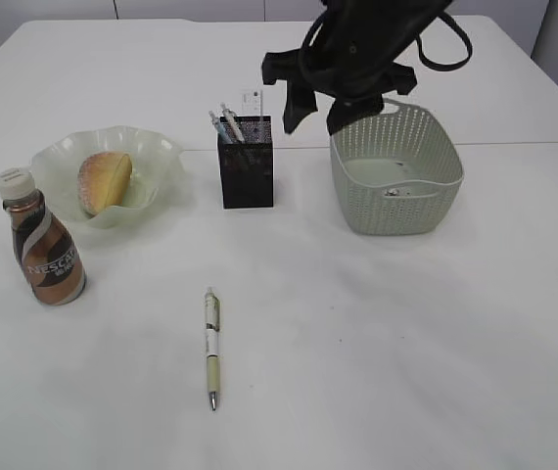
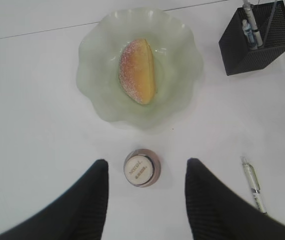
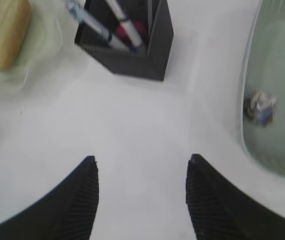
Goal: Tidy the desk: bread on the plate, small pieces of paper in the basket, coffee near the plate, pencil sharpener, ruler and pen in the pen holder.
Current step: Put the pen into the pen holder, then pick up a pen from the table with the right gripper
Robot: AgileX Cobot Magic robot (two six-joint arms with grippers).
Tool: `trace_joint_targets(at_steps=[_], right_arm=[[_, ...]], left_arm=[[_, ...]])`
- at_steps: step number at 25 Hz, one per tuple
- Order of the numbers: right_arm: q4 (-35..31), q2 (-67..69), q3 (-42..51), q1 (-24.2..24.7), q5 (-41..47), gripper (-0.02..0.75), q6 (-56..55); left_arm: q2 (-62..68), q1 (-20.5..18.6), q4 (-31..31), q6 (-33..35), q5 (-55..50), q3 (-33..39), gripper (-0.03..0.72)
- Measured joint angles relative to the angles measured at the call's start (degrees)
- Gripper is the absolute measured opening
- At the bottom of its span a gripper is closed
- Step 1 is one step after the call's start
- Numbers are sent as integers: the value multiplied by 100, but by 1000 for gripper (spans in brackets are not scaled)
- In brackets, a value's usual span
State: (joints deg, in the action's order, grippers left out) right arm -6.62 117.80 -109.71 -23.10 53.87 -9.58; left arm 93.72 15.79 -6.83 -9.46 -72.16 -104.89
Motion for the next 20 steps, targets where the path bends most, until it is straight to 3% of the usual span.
trace_joint_targets(at_steps=[7,20], right_arm=[[-390,-23,0,-157,1546,417,0],[-524,162,0,-1218,1656,417,-981]], left_arm=[[0,0,0,0,0,0,370],[0,0,0,0,0,0,370]])
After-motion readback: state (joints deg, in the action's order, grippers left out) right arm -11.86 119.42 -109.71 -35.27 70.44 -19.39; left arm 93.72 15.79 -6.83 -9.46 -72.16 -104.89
